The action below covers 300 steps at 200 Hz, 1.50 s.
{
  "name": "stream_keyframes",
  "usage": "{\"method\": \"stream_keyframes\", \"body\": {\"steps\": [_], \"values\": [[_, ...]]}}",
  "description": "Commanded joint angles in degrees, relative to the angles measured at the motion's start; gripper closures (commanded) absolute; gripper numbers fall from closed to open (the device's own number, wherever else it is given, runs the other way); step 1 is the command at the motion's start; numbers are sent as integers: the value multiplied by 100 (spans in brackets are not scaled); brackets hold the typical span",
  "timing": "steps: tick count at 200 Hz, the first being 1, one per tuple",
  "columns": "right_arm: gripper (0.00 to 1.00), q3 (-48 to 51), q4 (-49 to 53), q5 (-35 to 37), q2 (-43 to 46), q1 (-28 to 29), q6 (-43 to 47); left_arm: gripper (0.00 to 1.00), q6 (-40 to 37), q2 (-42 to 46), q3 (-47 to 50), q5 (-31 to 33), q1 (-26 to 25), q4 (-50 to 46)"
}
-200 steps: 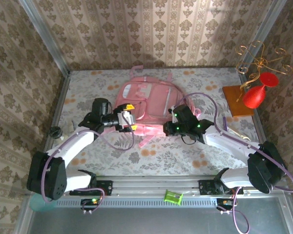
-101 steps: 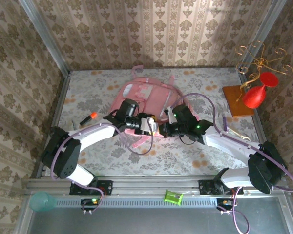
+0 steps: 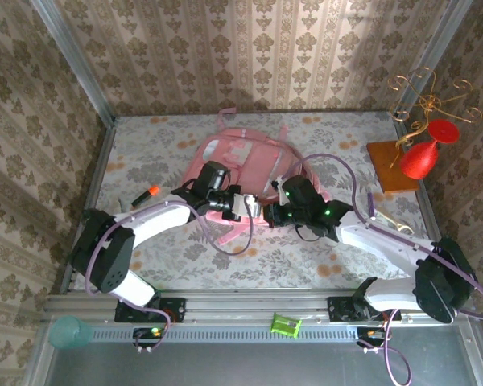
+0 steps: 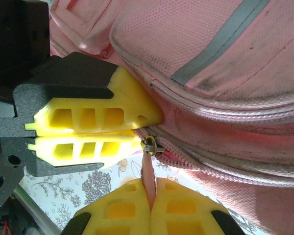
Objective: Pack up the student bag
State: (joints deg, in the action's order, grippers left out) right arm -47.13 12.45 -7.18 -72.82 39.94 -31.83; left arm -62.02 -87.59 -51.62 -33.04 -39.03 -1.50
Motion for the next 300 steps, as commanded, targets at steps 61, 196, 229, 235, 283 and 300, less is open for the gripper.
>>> {"method": "stream_keyframes", "body": {"steps": [61,196,229,235,283,300], "values": [[100,-229,1804,2165,429,64,-195,100,-271,318,297,781,507,-454],[100,-353,2726,3186,638,-326,-135,100,-269,939,774,408,1113,-334],[100,7,1180,1019,824,-252,600,100,-154,990,842,74,1124,-178],[100,64,926,542,815,-242,646,100,-116,990,855,-20,1117,-135],[65,243,-935,-196,226,469,133,100,240,1084,807,-550,1033,21],[60,556,-2029,-237,-59,575,-357,100,392,1100,795,-682,1018,87]]}}
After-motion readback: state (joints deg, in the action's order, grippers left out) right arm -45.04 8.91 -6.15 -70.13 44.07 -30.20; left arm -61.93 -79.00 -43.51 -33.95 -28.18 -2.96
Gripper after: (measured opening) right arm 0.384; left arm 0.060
